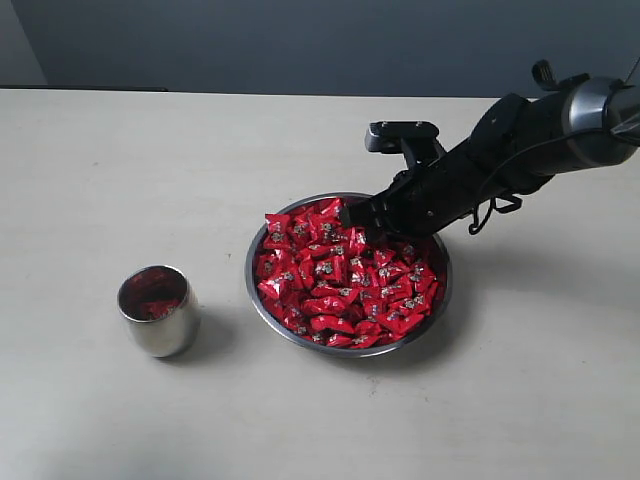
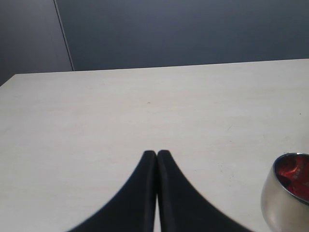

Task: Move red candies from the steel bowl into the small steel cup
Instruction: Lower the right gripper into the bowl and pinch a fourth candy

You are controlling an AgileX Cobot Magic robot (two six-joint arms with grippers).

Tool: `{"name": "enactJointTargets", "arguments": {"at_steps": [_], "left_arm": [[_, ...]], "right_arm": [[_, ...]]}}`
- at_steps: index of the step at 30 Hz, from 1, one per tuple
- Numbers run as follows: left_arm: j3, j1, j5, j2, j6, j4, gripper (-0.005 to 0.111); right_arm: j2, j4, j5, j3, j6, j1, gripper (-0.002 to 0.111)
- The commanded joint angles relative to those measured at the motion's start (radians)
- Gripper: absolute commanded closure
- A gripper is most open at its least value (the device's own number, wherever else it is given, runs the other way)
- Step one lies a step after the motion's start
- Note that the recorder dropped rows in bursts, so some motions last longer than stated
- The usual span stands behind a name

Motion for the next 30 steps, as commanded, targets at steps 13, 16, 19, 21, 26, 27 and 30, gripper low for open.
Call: {"name": "enactJointTargets", "arguments": {"at_steps": [13,16,19,21,26,27,30], "left_arm": [[0.004,0.001,-0.002,-0.004,-0.001,-0.002,0.106],[0.004,0.001,-0.002,-0.004,-0.001,-0.002,0.106],[0.004,0.001,-0.002,-0.004,-0.001,-0.002,0.106],[0.004,0.001,-0.002,-0.004,-0.001,-0.002,0.106],[0.004,0.001,-0.002,-0.004,-0.001,-0.002,0.106],[0.004,0.001,-0.002,-0.004,-0.001,-0.002,0.106],[0.004,0.001,-0.002,-0.004,-0.001,-0.002,0.106]], "right_arm": [[-0.012,-0.017,0.072,0.005,-0.003,-0.001,0.109],[-0.012,-0.029,0.078,0.005,-0.003,-0.001,0.101],[-0.012,-0.036,0.080,0.005,-0.002,-0.001,0.083],[-0.012,-0.036,0.079,0.005,-0.002,-0.001,0.074],[-0.012,-0.036,0.077,0.005,0.000,-0.001,0.072],[-0.012,-0.036,0.077,0.005,0.000,-0.001,0.072],[-0.012,-0.021,0.070,0.005,0.000,-0.001,0.072]]}}
